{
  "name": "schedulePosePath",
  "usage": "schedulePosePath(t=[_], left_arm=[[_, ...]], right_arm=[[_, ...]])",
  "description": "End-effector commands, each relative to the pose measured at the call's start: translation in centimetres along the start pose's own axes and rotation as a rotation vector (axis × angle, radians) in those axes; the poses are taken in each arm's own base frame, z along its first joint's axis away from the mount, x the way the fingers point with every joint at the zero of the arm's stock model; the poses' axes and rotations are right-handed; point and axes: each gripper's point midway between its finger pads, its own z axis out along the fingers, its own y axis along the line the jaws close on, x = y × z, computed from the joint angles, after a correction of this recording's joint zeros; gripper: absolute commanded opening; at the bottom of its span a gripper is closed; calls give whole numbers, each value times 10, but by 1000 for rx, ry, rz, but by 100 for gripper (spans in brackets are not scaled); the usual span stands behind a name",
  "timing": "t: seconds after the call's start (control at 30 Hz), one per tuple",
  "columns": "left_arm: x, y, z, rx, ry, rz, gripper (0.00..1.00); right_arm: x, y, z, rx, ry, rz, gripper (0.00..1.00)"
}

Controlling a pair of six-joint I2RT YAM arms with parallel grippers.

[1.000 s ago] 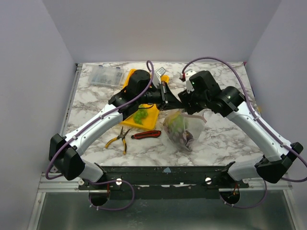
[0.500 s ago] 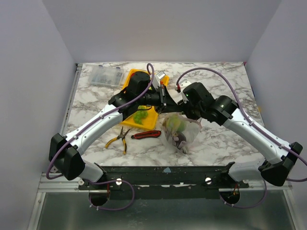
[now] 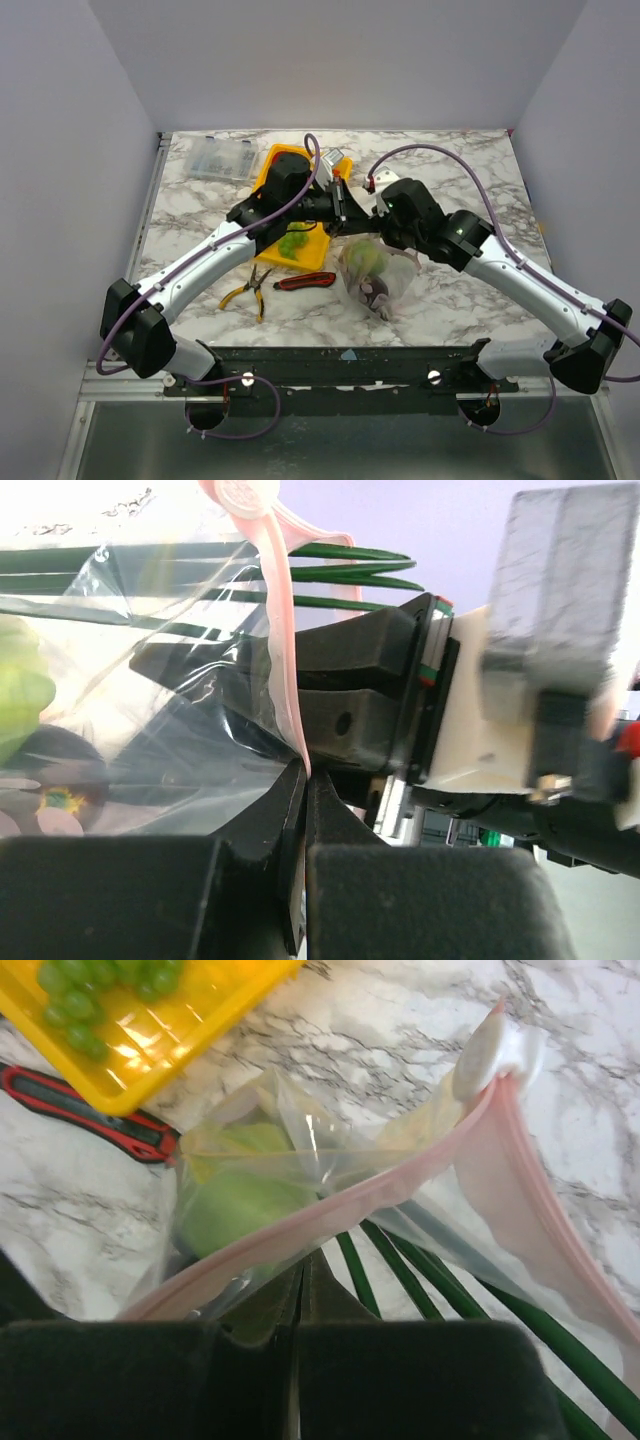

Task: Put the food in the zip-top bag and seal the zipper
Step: Adjust the zipper food storage bag at the center of the board.

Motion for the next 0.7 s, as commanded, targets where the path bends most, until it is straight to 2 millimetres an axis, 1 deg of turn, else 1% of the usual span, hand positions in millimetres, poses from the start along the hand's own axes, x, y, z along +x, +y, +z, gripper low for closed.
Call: schedulePosePath(t=[0.0,0.07,0.1,0.13,0.17,0.2,0.27,0.33,0.4,0.47,0.5,0.57,0.6,0.67], left_arm=[[2,-16,-8,77,-39,38,0],[1,-14,-9,75,-57,30,0],[1,-13,-10,73,-62,28,0],[2,-13,-11,73,-67,29,0],[1,-12,-12,69,-75,29,0],[1,-12,-13,71,-81,33,0],[0,-12,-15,70,-93,35,0],[-1,-13,-16,69,-96,36,0],[-2,-14,-16,69,-98,39,0],[-2,-16,-16,71,-98,40,0],[-2,-16,-17,71,-99,40,0],[-2,-16,-17,70,-98,39,0],[-3,-17,-17,70,-97,40,0],[-3,-18,-17,68,-93,40,0]], right_arm=[[-34,28,0,-113,-157,188,0],[-37,41,2,-167,-160,281,1],[-39,42,1,-164,-151,339,1],[-40,38,-4,-142,-137,391,3],[-44,35,-14,-131,-134,446,10],[-48,31,-25,-127,-135,479,21],[-60,27,-53,-149,-160,541,34],[-74,23,-84,-186,-194,582,40],[-79,15,-108,-183,-223,641,45],[-75,-2,-127,-124,-249,736,52],[-67,-13,-135,-75,-254,779,54],[-50,-29,-144,4,-253,864,56],[-41,-33,-146,30,-241,893,57],[-30,-33,-145,39,-219,911,59]])
